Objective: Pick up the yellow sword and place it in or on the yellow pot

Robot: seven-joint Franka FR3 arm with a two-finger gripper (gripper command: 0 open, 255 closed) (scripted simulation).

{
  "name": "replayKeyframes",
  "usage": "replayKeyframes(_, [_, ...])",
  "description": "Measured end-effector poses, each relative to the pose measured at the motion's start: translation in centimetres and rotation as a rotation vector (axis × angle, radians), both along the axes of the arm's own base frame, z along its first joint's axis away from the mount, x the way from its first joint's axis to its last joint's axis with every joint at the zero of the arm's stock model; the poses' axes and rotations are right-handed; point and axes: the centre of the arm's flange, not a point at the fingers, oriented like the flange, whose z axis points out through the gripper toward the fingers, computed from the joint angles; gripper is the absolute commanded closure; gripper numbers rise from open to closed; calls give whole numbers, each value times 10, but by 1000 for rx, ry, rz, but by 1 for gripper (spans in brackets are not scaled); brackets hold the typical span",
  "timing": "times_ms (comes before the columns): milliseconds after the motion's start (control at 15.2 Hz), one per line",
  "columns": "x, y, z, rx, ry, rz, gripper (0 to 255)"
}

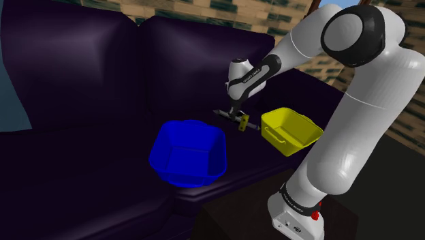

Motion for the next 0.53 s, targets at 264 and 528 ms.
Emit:
replayKeyframes(264, [0,0,19,0,0,0,255])
replayKeyframes(528, [-1,0,40,0,0,0,255])
